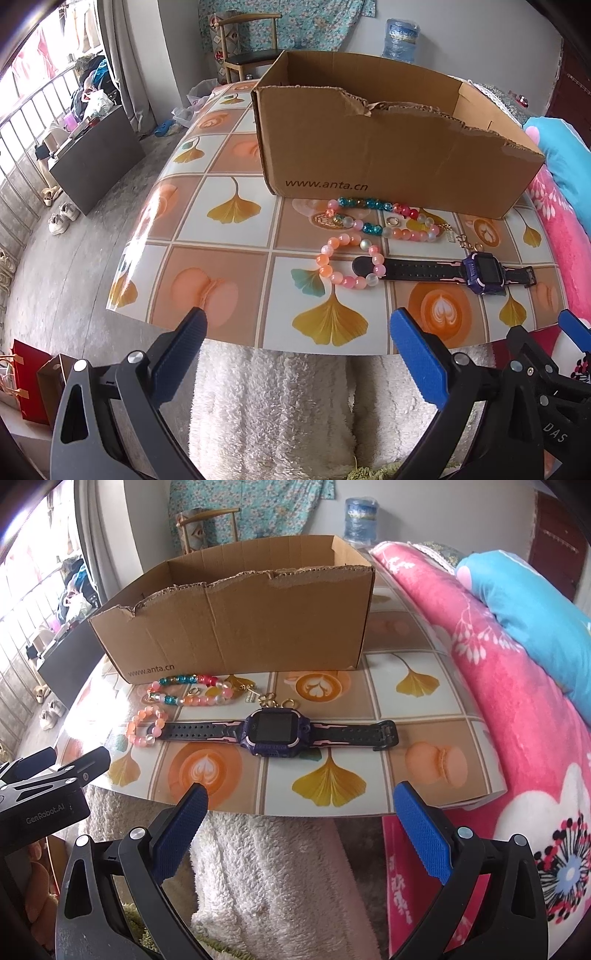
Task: Organize jewelry
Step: 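Move the right gripper toward the purple smartwatch on the table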
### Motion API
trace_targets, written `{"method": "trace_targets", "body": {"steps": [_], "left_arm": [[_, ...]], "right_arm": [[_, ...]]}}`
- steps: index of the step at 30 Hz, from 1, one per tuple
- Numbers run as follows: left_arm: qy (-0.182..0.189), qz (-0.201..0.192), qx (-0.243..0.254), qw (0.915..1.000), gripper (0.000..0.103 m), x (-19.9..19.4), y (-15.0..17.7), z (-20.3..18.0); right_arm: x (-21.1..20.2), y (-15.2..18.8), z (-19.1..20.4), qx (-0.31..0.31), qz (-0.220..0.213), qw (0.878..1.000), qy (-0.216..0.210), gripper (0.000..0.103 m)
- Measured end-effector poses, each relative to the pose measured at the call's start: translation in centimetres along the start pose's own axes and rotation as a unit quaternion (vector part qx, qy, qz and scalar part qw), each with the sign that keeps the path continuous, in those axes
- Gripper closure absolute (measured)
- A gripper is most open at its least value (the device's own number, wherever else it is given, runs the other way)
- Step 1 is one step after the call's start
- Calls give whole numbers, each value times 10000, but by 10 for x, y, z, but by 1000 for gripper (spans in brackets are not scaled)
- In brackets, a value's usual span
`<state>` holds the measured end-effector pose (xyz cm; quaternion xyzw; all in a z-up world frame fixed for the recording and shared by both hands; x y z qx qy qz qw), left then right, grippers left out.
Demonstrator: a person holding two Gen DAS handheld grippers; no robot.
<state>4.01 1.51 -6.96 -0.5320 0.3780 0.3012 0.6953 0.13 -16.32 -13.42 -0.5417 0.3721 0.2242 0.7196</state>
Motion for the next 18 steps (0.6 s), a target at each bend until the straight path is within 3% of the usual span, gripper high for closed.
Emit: {"method": "trace_targets", "body": {"steps": [18], "left_arm": [[12, 51, -33, 10000, 6, 3, 4, 3]], "right_arm": [[-1, 0, 2, -55, 0, 10000, 13, 7]]}}
Point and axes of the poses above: each gripper's, at about its wrist camera, not at the fingertips, and x roughly the way its jaws point, z to its left, y to its underside, the point moved 7 cm from there along x, roughly the way its jaws point, and after that the axes turned 13 degrees about x, right-handed, at the moved point
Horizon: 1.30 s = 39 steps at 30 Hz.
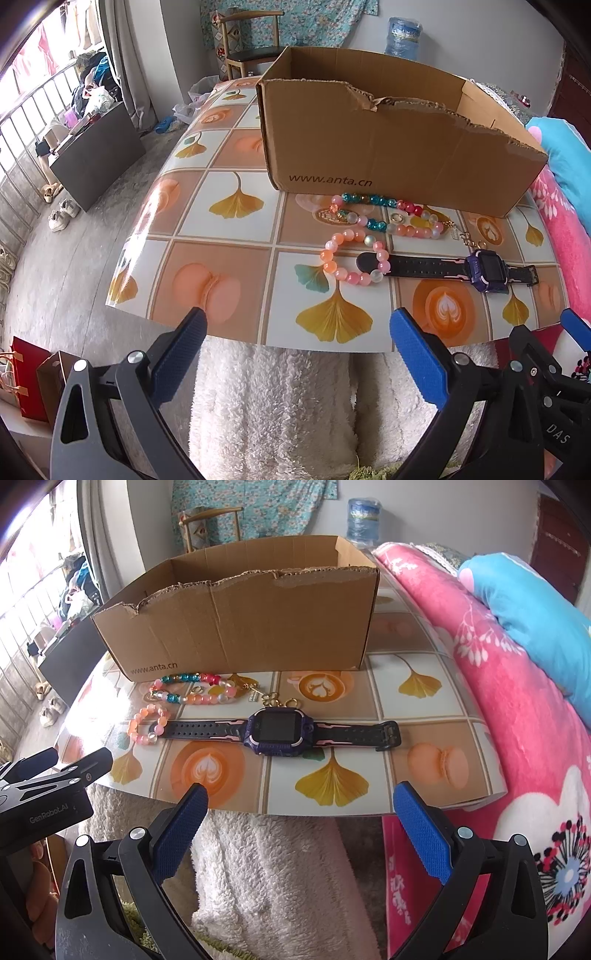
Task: Organize jewelry
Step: 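Move the right gripper toward the purple smartwatch on the table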
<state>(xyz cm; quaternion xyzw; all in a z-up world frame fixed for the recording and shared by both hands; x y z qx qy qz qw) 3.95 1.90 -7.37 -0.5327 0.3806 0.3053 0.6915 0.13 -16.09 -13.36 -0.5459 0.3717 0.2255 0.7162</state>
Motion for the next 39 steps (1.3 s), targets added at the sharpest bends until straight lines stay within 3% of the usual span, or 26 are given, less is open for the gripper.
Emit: {"method": "trace_targets", "body": {"steps": [29, 39], "left_arm": [[-75, 65, -8, 10000, 6, 5, 1, 4], [88, -501, 218, 9985, 6, 0, -6, 7]], "right_arm": [[2, -4, -4, -109, -121, 9998, 75, 7], [-2, -24, -10, -408, -554, 9976, 98, 7]]}}
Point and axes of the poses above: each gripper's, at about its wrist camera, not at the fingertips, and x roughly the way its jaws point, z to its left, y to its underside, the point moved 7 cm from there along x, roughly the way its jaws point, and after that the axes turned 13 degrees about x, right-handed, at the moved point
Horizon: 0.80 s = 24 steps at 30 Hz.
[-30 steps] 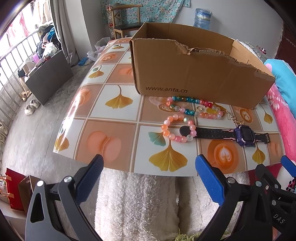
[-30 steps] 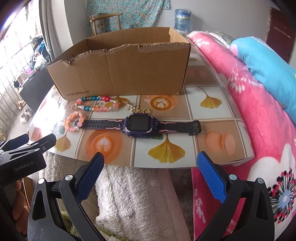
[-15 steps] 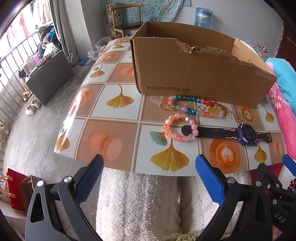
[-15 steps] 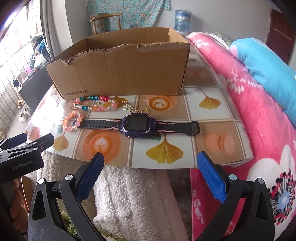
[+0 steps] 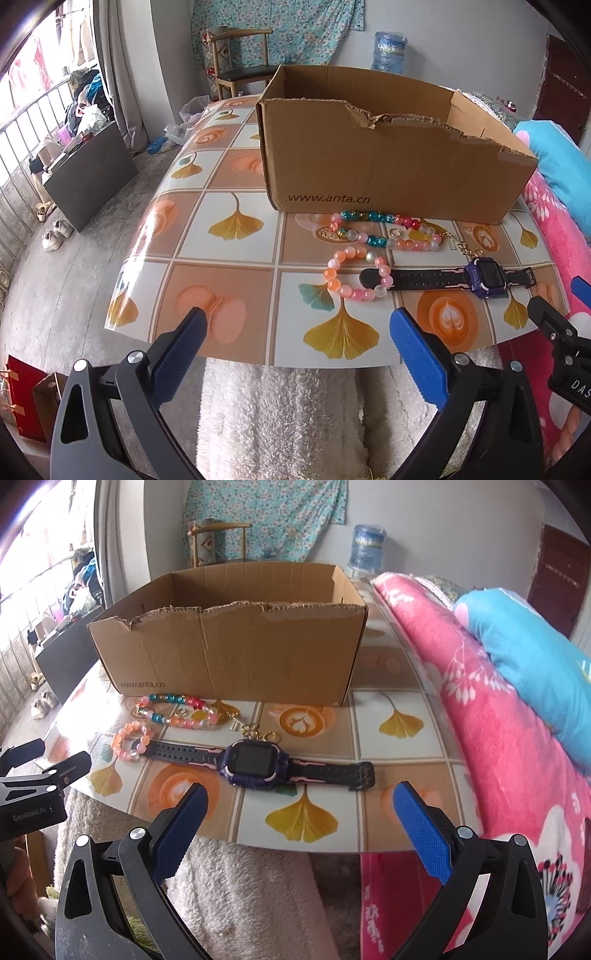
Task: Organize jewelry
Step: 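Move the right gripper toward the purple smartwatch on the table, then close the right gripper on the smartwatch face while the left gripper approaches the strap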
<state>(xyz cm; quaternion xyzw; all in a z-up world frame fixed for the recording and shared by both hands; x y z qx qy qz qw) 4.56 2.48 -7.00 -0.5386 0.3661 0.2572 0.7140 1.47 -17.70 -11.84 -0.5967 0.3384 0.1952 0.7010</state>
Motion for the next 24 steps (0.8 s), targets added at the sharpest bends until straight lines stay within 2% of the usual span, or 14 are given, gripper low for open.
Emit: {"method": "trace_targets", "body": {"steps": [4, 8, 12, 17, 20, 21, 24], "left_arm": [[284, -528, 106, 9981, 6, -2, -4, -1], [368, -627, 239, 9971, 6, 3, -11, -2], [576, -472, 257, 9969, 6, 14, -18, -4], [274, -299, 383, 9984, 6, 34, -23, 0], [7, -52, 373, 9993, 7, 50, -23, 10], [-35, 45, 385, 9992, 11, 56, -23, 12], [-98, 239, 503, 9984, 11, 69, -22, 16]], "right_arm": [[2, -7, -8, 138, -75, 9998, -132, 7], [4, -14, -14, 260, -132, 9994, -207, 7], [12, -16, -14, 282, -79, 9991, -316, 7], [25, -18, -16, 291, -5, 9988, -381, 9], [33, -18, -18, 291, 69, 9987, -403, 12], [35, -17, -18, 279, 90, 9987, -411, 13], [42, -17, -19, 266, 129, 9985, -469, 13]]}}
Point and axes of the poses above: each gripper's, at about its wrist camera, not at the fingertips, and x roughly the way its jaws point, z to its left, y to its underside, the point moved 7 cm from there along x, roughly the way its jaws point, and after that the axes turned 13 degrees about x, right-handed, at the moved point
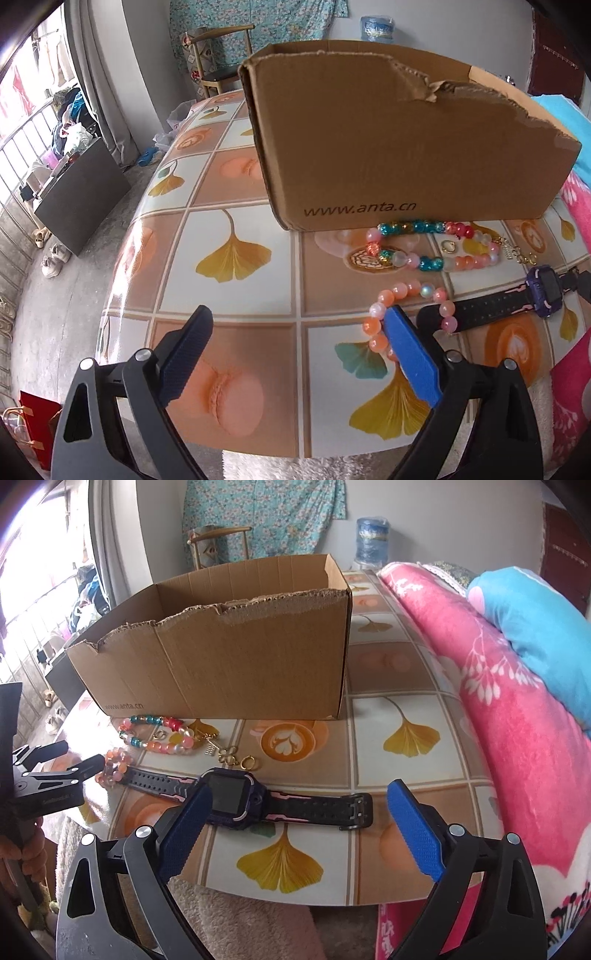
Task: Organize jewelry
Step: 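Close the right gripper on the smartwatch face while the left gripper approaches the strap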
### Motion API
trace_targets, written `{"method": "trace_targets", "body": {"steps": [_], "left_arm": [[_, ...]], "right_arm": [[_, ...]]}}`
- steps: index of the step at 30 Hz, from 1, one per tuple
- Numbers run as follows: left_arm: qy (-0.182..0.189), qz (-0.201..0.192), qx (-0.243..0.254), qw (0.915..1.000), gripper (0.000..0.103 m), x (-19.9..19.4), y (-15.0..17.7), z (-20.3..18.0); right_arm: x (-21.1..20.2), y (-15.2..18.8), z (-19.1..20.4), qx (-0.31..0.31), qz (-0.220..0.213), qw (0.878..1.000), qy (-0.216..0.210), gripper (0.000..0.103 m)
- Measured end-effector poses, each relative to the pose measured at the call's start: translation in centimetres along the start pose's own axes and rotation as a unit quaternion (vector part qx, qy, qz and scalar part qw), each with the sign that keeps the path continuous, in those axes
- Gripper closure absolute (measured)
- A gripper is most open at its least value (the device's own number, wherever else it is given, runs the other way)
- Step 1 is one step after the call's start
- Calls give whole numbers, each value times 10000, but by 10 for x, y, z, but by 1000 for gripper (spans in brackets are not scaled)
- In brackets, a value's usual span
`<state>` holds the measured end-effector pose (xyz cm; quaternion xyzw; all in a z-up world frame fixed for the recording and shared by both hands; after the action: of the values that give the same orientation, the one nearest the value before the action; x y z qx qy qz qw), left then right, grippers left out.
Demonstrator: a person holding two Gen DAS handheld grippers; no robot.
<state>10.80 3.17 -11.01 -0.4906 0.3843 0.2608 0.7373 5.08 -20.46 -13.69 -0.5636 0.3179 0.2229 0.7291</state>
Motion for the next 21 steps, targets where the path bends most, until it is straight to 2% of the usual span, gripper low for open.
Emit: {"method": "trace_targets", "body": {"steps": [4, 7, 10, 12, 17, 19, 21], "left_arm": [[-117, 42, 216, 9997, 11, 3, -5, 3], [-443, 26, 311, 9985, 10, 7, -11, 14], [-851, 37, 217, 9961, 10, 15, -16, 37], [-906, -31, 64, 9959, 10, 14, -17, 49], [-594, -481, -130, 9970, 10, -18, -20, 57], [-229, -667, -134, 9974, 10, -36, -17, 47], [332, -748, -105, 9966, 10, -46, -18, 26]], "right_arm": [[6, 0, -5, 53, 38, 10000, -13, 13], [10, -1, -10, 114, 78, 9999, -10, 15], [11, -2, -13, 170, 97, 9998, -41, 17], [11, -2, -14, 182, 122, 9997, -91, 18], [1, -1, -13, 183, 112, 9991, -368, 22], [-1, -1, -11, 133, 106, 9989, -428, 24], [-1, 0, -10, 96, 107, 9991, -409, 26]]}}
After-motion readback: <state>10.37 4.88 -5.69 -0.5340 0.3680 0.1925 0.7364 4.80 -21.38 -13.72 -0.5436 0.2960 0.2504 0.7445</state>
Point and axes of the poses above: each gripper's, at about its wrist camera, not at the fingertips, and x roughly the way its jaws point, z to its left, y to its underside, the point moved 7 cm from there along x, roughly the way its jaws point, and after that the axes turned 13 degrees about x, right-handed, at the moved point
